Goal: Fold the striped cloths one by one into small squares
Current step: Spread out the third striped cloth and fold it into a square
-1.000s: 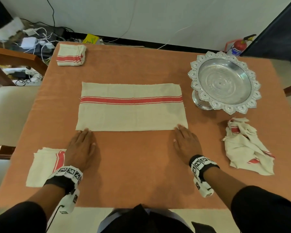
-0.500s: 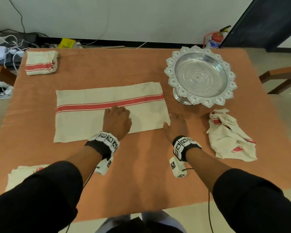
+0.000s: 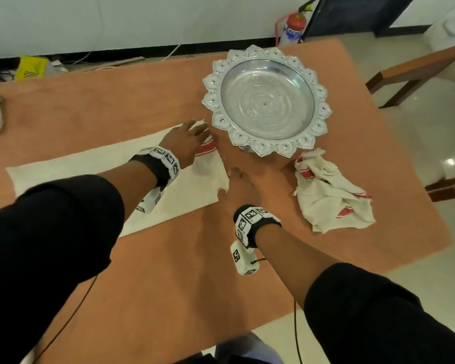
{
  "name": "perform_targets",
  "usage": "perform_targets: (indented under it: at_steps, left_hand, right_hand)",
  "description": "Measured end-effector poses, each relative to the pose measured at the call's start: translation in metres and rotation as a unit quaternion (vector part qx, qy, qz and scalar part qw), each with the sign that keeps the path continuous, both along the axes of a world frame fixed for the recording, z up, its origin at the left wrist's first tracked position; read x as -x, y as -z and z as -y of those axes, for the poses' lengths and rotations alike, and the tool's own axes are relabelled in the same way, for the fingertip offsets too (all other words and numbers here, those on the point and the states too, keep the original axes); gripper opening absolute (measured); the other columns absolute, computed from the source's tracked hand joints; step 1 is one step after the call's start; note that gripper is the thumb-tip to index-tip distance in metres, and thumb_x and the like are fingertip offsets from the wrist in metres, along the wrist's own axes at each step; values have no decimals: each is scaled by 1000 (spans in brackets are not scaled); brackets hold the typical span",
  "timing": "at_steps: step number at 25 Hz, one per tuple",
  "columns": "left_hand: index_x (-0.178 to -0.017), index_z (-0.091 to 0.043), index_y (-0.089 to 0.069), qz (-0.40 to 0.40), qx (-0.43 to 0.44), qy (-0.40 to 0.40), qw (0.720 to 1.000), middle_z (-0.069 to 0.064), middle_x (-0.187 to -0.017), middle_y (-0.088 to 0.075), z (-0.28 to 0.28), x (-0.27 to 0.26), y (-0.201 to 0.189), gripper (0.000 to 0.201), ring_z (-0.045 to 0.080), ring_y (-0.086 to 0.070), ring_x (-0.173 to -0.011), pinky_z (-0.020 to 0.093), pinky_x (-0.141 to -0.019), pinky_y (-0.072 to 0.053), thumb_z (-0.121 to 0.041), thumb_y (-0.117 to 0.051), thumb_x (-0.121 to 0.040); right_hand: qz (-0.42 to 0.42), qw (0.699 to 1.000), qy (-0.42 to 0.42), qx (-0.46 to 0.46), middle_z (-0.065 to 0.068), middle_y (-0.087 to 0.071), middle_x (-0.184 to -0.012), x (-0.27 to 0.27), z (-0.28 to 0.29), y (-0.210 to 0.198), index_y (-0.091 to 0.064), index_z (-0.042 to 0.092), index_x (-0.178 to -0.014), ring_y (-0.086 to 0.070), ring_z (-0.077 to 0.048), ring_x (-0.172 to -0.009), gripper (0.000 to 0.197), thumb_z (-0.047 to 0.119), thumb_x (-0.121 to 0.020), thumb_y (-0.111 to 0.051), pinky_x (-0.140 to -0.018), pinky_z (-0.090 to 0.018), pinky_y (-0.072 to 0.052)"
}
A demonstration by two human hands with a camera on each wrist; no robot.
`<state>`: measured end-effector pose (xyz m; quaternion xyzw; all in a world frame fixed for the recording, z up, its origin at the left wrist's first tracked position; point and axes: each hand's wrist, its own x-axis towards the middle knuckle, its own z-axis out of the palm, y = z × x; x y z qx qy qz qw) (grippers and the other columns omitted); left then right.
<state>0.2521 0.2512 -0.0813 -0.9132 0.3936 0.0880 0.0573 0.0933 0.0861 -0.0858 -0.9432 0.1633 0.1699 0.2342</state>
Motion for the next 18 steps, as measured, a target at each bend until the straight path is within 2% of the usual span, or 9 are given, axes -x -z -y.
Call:
perform_targets:
  at_steps: [2,4,5,7,9,12,14,16,18]
  left_hand:
    - [-141,-2,-57,7,39,60,997,18,-142,-60,9,-16,6,48,44,-50,-136,55,-110,-44,-20,-54,-97]
    - [-126,-9,-69,28,103,66,992,16,-127,-70,11,-26,13,58,45,-59,-126,55,-94,-53,-48,-32,-107]
    - [-118,-10,-72,29,133,53,989,16,-120,-72,13,-26,11,60,44,-63,-118,54,-88,-56,-52,-31,-107]
    - [-105,-7,-74,-16,148,19,989,20,-106,-73,17,-21,1,54,43,-69,-96,51,-79,-57,-49,-39,-104]
    - [-98,-9,-71,-21,123,13,992,19,-97,-71,17,-25,-2,49,40,-66,-86,47,-77,-55,-49,-43,-101]
    - [-100,-11,-65,5,88,19,996,16,-104,-66,10,-44,14,30,39,-59,-97,48,-82,-51,-37,-52,-92]
    - [-99,-4,-69,1,77,21,997,21,-108,-65,6,-50,15,37,45,-57,-106,53,-84,-50,-33,-47,-88]
    - [-96,-1,-72,19,64,-6,998,24,-107,-63,7,-40,-9,27,46,-56,-102,53,-79,-50,-23,-64,-82]
    - [-97,-6,-76,48,63,-23,997,22,-111,-60,1,-33,-22,23,43,-55,-101,51,-76,-49,-13,-76,-75]
  right_hand:
    - [-4,1000,3,2,-9,-53,-130,-2,0,0,-44,17,-133,-61,-31,-109,51,31,-89,-65,-85,-41,-53]
    - [-6,1000,11,-5,-8,-55,-125,-5,2,1,-46,17,-127,-63,-31,-103,47,27,-87,-67,-79,-37,-50]
    - [-9,1000,16,-12,-8,-56,-123,-6,3,1,-47,17,-125,-64,-32,-101,46,27,-86,-67,-77,-37,-50]
    - [-15,999,20,-31,-8,-57,-120,-10,3,3,-48,15,-121,-65,-32,-96,44,27,-84,-68,-78,-38,-53]
    - [-17,999,15,-42,-8,-59,-113,-11,2,1,-51,12,-113,-64,-31,-92,37,25,-83,-68,-74,-36,-51]
    - [-31,999,7,-40,-4,-60,-96,-14,4,1,-53,14,-94,-61,-27,-83,22,24,-79,-65,-66,-31,-41]
    - [-31,999,0,-44,-2,-59,-92,-14,4,0,-51,16,-87,-58,-25,-78,19,25,-76,-64,-64,-30,-39]
    - [-16,998,-6,-54,-2,-58,-92,-11,3,0,-49,19,-85,-55,-24,-77,19,27,-75,-63,-63,-30,-38]
    - [7,998,-9,-63,-1,-59,-91,-8,2,0,-47,23,-85,-56,-23,-76,19,26,-74,-63,-64,-30,-39]
